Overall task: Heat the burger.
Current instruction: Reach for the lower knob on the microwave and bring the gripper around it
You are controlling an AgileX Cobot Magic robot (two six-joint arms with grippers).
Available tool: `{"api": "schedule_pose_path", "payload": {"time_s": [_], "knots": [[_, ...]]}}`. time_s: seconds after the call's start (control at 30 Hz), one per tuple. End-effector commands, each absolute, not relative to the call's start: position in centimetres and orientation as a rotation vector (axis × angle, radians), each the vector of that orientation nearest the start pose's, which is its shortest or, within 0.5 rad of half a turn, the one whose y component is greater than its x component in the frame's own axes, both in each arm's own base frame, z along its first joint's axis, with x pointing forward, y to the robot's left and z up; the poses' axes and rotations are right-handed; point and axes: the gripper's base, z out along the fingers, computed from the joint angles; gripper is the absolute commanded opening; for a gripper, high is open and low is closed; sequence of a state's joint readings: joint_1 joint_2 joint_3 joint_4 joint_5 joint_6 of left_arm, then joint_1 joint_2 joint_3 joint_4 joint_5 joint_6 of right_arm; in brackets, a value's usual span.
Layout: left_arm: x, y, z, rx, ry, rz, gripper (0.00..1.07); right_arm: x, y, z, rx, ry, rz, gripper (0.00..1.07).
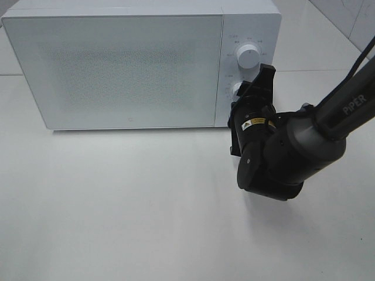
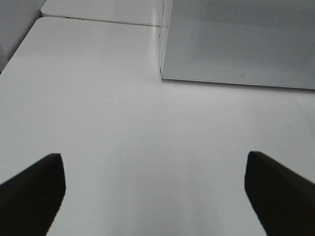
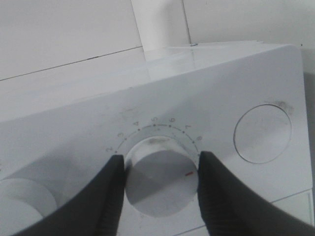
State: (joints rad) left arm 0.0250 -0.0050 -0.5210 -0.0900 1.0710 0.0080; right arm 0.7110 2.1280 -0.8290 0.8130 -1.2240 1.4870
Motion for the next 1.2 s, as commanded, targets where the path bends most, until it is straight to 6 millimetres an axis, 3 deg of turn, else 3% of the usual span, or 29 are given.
{"api": "schedule_pose_path", "payload": {"time_s": [0.03,0.43,0.5,0.6,0.77,1.2], "knots": [[-1.1,-0.8,28.1,-0.022,2.012,-0.097,0.91,31.2,19.5,12.9,1.222,1.078,1.345,0.09],[-1.1,-0.8,28.1,-0.022,2.012,-0.097,0.91,31.2,18.7,12.6,1.251,1.050,1.228,0.26],[-1.1,-0.8,28.1,-0.022,2.012,-0.097,0.91,31.2,18.5,12.5,1.269,1.040,1.204,0.36],[-1.1,-0.8,28.1,-0.022,2.012,-0.097,0.91,31.2,18.4,12.5,1.272,1.037,1.201,0.38],[-1.1,-0.8,28.1,-0.022,2.012,-0.097,0.91,31.2,18.4,12.4,1.265,1.055,1.176,0.54],[-1.1,-0.8,28.1,-0.022,2.012,-0.097,0.91,31.0,19.0,12.2,1.243,1.183,1.170,0.62]]}}
